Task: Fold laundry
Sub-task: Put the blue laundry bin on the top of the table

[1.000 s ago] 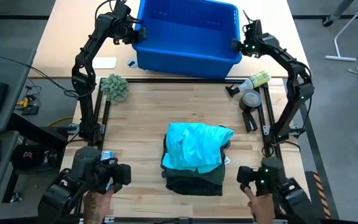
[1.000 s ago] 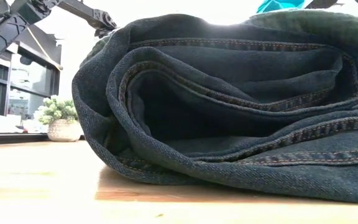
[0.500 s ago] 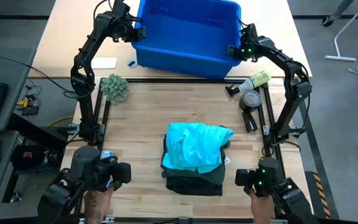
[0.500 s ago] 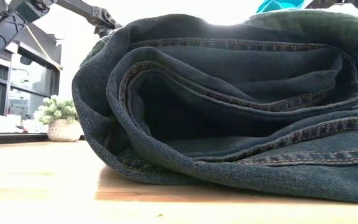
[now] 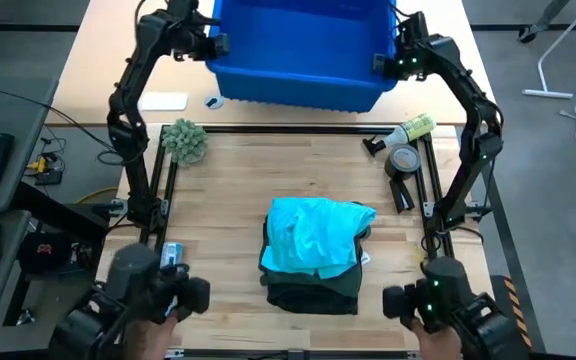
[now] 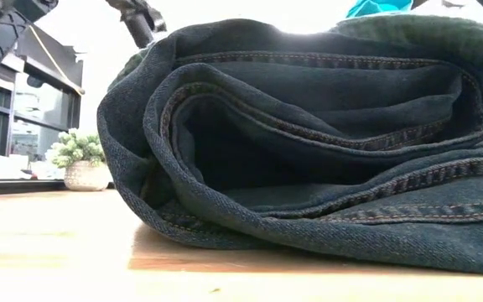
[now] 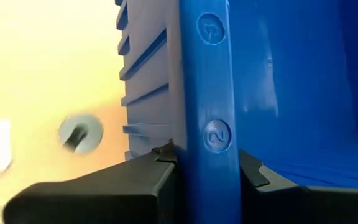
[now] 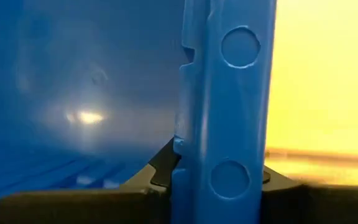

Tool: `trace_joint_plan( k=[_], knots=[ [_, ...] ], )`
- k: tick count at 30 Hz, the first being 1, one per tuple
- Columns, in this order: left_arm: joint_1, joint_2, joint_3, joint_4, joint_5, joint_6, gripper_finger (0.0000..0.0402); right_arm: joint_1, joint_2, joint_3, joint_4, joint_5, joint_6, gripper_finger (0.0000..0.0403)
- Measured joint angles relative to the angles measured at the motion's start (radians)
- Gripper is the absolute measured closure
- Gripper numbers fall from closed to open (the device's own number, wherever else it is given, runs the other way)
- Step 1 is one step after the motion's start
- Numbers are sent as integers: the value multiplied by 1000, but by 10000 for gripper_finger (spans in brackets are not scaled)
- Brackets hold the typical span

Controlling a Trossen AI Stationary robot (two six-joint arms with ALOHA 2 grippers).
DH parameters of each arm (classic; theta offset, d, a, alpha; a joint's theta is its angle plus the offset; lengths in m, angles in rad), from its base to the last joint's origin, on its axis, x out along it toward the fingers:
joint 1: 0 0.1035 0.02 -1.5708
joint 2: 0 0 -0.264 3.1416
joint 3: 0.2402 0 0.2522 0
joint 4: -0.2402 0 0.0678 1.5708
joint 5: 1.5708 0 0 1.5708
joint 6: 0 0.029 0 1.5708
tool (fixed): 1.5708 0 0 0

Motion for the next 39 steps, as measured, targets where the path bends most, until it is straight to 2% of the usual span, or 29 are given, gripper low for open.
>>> trace_joint_plan(
  k=[4,9,15,19,23,26,33,39],
  knots=[
    [-48,-29,7,-139,-76,33,351,52,-14,-2,-145,-3,16,338],
    [-126,-46,0,-234,-136,38,347,115,-102,-108,-224,20,36,328],
    [-227,-63,-58,-332,-244,40,343,180,-265,-350,-162,31,106,325],
    [-263,-96,-166,-324,-206,30,340,223,-406,-532,-133,21,204,325],
    [-285,-184,-350,-278,-172,-6,340,267,-536,-683,-40,12,279,325],
    [-295,-292,-553,-137,-99,-45,340,288,-609,-743,-5,21,305,326],
    [-350,-611,-1072,176,35,-249,340,330,-645,-770,-9,39,294,336],
    [-486,-845,-1372,321,38,-452,340,376,-643,-771,-25,64,244,342]
  ],
)
